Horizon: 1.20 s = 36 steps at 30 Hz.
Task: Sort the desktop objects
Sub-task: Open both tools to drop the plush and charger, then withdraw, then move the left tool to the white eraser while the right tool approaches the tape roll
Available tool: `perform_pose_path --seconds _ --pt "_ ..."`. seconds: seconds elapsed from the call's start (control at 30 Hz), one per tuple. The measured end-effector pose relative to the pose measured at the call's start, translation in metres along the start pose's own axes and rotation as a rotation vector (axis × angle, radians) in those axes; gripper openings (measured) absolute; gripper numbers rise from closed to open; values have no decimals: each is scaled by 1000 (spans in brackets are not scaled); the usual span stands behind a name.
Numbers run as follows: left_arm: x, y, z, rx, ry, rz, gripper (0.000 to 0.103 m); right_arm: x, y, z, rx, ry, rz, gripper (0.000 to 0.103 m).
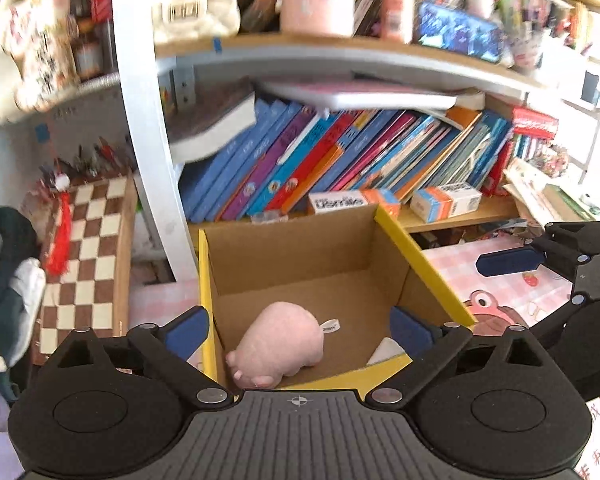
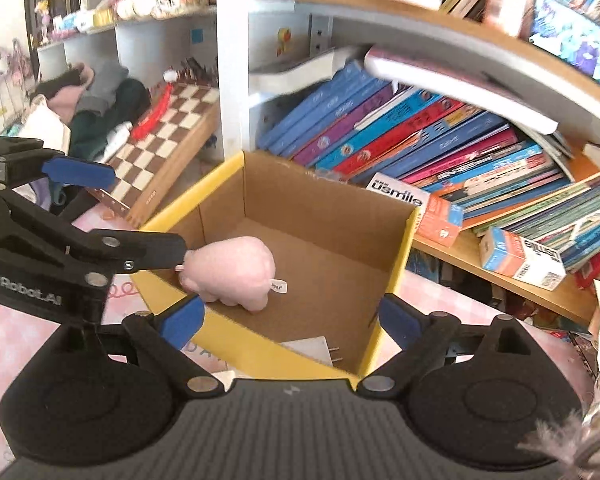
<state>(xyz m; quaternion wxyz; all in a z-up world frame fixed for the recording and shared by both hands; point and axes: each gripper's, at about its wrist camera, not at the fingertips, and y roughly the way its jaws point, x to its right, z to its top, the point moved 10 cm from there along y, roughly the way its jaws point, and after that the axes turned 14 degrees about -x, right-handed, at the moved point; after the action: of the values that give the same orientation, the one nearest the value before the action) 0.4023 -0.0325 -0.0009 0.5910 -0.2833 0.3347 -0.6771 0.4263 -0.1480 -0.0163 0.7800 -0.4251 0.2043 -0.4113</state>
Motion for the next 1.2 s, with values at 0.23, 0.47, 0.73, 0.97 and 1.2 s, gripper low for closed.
perform_pose_path --seconds 0.23,0.47,0.73,0.97,1.2 --pt "12 -32 -28 31 56 52 102 -3 -32 -38 28 45 9 97" --pt "18 -48 -62 23 48 75 102 -4 -50 -79 25 77 -10 97" --pt "18 -58 -101 3 -25 91 102 -8 -58 -122 13 127 -14 97" --pt "12 -55 -141 -54 -86 115 102 -12 -53 -150 -24 188 -2 97" --pt "3 -52 -177 -105 -150 138 102 -26 -43 -176 -49 162 -53 97"
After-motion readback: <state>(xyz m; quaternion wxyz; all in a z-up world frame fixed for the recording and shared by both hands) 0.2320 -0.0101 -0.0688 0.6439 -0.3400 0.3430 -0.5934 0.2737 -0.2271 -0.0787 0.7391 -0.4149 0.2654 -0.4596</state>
